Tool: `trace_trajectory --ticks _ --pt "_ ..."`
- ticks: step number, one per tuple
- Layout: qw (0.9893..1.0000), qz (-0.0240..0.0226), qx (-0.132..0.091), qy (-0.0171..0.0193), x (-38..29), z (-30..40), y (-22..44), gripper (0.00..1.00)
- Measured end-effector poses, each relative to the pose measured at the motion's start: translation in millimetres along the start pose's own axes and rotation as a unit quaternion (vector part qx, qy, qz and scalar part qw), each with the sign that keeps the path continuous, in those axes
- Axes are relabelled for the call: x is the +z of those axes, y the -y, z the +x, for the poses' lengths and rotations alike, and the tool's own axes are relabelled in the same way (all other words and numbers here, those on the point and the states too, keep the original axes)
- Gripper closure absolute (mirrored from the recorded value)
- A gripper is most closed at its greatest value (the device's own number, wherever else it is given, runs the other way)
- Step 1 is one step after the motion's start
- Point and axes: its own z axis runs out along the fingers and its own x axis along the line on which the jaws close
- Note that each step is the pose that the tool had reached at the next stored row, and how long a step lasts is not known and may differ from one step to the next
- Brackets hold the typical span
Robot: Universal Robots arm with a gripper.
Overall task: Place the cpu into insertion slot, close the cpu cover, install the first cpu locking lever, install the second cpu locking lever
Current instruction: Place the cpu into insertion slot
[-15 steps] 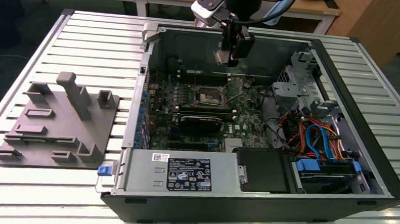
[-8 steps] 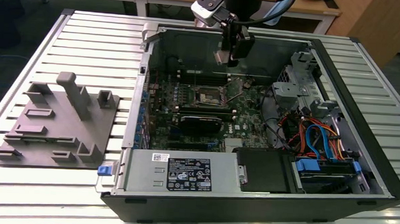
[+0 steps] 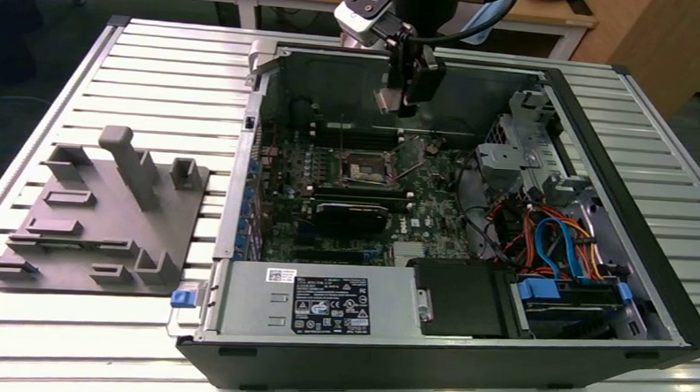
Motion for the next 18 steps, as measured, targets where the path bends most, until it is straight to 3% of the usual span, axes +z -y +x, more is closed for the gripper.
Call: trace_trajectory --ticks 12,18 --pt "0.9998 -0.0005 0.02 0.0011 3.6 0.2 0.4 0.46" --pt "0.9997 -0.0006 0.023 0.0008 12.6 0.1 0.9 0.46"
